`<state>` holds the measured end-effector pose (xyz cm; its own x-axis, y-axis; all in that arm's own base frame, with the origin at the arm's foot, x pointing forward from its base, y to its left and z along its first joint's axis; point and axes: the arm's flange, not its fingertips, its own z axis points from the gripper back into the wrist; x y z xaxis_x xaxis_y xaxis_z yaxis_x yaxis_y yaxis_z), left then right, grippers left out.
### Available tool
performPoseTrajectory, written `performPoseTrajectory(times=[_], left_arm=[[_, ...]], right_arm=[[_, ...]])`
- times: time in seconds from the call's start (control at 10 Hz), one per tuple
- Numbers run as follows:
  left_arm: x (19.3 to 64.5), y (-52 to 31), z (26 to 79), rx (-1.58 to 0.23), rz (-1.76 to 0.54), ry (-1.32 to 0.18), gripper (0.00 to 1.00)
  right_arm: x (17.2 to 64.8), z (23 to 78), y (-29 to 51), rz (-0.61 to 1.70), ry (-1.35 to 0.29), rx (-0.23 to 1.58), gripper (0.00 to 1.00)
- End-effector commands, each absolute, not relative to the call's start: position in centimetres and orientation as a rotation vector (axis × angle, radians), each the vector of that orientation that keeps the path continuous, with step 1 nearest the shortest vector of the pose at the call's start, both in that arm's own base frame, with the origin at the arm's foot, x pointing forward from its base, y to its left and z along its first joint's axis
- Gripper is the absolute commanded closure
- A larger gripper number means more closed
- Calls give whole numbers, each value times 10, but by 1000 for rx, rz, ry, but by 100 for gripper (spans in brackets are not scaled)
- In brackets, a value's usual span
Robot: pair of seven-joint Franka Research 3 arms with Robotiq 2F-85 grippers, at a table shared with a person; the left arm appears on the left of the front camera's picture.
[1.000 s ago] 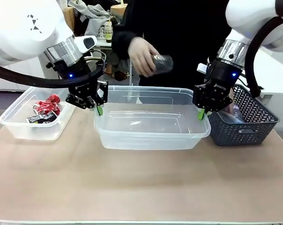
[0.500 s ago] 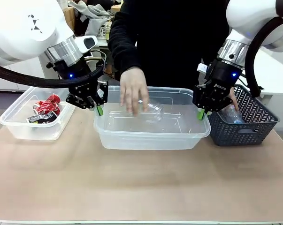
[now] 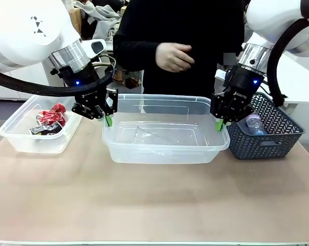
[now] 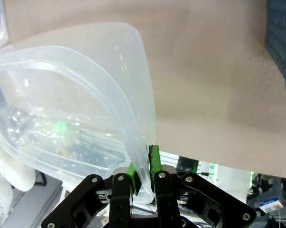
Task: Sort the waste into each basket.
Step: Offer the picked Organizing box to the human.
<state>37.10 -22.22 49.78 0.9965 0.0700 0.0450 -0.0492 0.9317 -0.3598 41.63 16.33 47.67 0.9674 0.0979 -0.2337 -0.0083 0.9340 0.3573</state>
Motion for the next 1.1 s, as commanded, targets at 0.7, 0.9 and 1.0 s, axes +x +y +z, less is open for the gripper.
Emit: performPoseTrajectory(times=[0.7,0.9,1.0], left_arm=[[371,-217,503,-374,82,-74,100],[371,-217,503,-374,82,-74,100],[371,-217,503,-374,82,-74,100]], right_arm=[[416,477,161,48,252,361,100],[416,477,161,48,252,361,100],[416,477,161,48,252,361,100]])
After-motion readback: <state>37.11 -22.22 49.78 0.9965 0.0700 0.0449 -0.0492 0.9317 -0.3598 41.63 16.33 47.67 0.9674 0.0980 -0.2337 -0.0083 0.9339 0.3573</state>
